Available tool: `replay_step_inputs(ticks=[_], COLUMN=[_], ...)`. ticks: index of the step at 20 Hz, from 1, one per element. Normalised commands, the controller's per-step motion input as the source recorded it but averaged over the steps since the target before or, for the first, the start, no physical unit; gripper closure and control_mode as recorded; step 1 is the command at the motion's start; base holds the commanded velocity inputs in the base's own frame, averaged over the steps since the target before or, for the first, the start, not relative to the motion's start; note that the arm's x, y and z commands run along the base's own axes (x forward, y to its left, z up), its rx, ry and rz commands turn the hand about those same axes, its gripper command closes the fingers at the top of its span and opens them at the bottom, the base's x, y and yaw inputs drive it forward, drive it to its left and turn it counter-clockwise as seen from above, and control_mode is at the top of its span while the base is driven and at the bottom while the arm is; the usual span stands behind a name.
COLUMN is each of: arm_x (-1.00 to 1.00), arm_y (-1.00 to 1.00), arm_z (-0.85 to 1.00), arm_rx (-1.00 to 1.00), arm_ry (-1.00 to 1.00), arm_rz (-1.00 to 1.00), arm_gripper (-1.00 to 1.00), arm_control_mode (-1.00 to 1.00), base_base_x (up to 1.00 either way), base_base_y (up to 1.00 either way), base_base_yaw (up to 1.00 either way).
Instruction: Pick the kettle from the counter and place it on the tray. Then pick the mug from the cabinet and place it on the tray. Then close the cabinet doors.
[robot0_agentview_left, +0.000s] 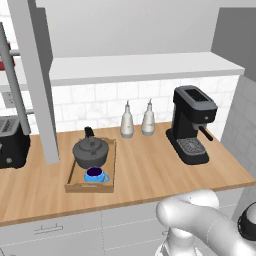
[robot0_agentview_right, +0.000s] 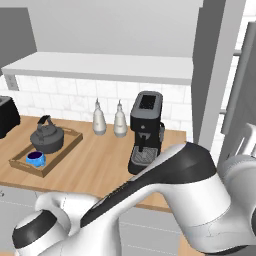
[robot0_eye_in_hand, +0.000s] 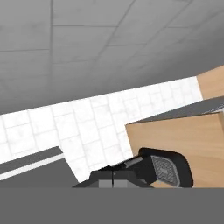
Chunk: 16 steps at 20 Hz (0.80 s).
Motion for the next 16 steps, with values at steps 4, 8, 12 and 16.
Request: replay_step_inputs(ticks=[4, 8, 12, 16], arm_x=[0.58, 0.62, 0.48, 0.21], arm_y=[-0.17, -0.06, 0.0, 0.05], arm_z=[0.0, 0.0, 0.0, -0.01], arm_rx=[0.04, 0.02, 0.0, 0.0], arm_ry=[-0.03, -0.05, -0.1, -0.15], arm_rz=[0.0, 0.0, 0.0, 0.0], arm_gripper=[1.0, 1.0, 1.0, 1.0], arm_control_mode=[-1.0, -1.0, -1.0, -1.0], base_base_x=[0.0, 0.0, 0.0, 0.0], base_base_y=[0.0, 0.0, 0.0, 0.0], base_base_yaw=[0.0, 0.0, 0.0, 0.0])
